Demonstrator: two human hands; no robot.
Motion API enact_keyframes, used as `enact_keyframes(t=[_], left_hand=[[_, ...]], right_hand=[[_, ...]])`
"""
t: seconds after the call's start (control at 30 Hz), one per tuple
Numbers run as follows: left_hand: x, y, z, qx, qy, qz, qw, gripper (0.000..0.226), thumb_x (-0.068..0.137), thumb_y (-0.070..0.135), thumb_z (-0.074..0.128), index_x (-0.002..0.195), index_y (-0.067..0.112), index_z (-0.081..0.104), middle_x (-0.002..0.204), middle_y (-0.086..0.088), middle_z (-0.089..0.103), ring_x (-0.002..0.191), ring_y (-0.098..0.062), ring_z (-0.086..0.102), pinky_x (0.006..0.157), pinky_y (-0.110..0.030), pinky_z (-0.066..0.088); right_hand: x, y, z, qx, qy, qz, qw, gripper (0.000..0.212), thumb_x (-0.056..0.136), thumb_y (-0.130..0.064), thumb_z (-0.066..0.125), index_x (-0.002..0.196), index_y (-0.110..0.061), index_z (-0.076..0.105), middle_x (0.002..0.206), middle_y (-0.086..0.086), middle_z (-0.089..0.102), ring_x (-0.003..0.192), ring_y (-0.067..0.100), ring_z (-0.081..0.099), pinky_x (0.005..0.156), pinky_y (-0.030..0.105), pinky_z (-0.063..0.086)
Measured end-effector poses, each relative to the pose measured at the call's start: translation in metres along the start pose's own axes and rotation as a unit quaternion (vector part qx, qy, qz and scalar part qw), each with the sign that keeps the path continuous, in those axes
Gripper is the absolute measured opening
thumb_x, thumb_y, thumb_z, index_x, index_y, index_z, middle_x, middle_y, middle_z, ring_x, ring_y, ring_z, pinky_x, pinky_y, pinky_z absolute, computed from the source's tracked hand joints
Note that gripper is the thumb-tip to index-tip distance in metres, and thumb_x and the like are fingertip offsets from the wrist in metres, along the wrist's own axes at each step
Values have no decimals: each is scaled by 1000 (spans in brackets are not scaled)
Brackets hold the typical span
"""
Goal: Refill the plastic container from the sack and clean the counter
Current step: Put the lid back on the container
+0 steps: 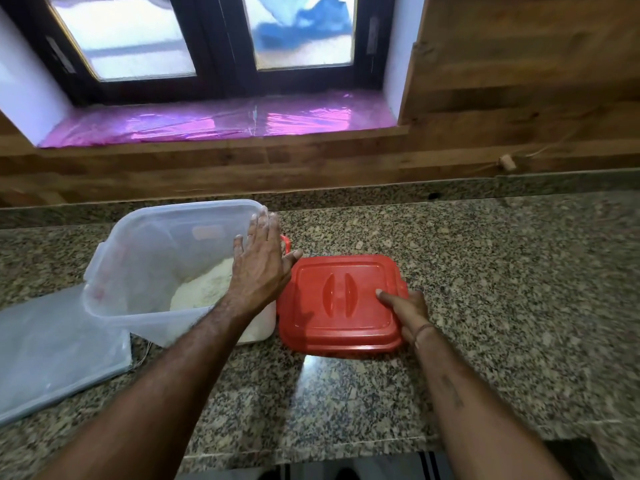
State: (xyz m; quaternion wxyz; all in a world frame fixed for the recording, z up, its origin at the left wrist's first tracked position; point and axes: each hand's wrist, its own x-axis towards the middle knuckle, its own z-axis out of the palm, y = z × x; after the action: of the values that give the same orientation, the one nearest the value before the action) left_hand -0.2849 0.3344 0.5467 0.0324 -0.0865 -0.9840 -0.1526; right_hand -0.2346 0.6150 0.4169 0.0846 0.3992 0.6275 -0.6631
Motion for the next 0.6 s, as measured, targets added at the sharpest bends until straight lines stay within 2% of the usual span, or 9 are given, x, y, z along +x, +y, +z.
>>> enact_keyframes(t=[0.1,0.23,0.3,0.4,0.5,0.53,0.6], left_hand=[[2,1,2,9,0,0,1000,84,102,59,42,164,13,10,173,-10,2,160,-25,-4,127,-56,9],[2,1,1,16,-10,-2,1000,89,100,64,40,165,13,6,173,-11,-2,160,-25,-7,128,-55,6],[3,0,-2,8,-24,-6,1000,91,100,67,35,165,14,3,173,-9,-6,159,-23,-12,128,-54,1],[4,1,-12,-14,-53,-13,998,95,96,75,22,166,15,-1,173,-7,-9,158,-20,-19,127,-52,-8],[9,5,-30,-105,-55,-27,993,110,82,90,6,166,18,-1,173,-6,-10,158,-19,-18,126,-50,-11],[12,7,-39,-144,-39,-30,988,111,81,90,5,166,19,-1,173,-5,-9,158,-19,-16,126,-50,-9],[18,14,-60,-217,-14,-28,976,98,91,84,13,166,22,0,173,-4,-5,160,-19,-8,128,-51,-2]], right_hand=[[-7,-9,-12,55,-30,-17,998,51,78,-12,85,123,-5,61,109,21,74,80,33,79,63,41,64],[-15,-32,-33,102,-6,-51,993,47,81,-9,82,121,-10,57,108,18,72,78,32,78,64,42,64],[-18,-46,-50,131,-7,-66,989,54,79,-10,84,126,-10,58,114,20,71,82,33,78,67,44,64],[-29,-74,-74,177,-21,-76,981,72,70,-18,92,133,-15,56,123,21,70,99,41,75,78,61,61],[-46,-109,-81,212,-62,-110,969,75,70,-21,91,137,-14,58,127,22,70,108,43,72,80,60,60],[-54,-121,-77,215,-82,-126,965,71,74,-20,89,138,-14,58,126,21,71,111,42,71,82,60,60],[-70,-143,-61,204,-119,-153,960,61,81,-21,83,137,-15,60,126,19,72,113,41,70,89,63,58]])
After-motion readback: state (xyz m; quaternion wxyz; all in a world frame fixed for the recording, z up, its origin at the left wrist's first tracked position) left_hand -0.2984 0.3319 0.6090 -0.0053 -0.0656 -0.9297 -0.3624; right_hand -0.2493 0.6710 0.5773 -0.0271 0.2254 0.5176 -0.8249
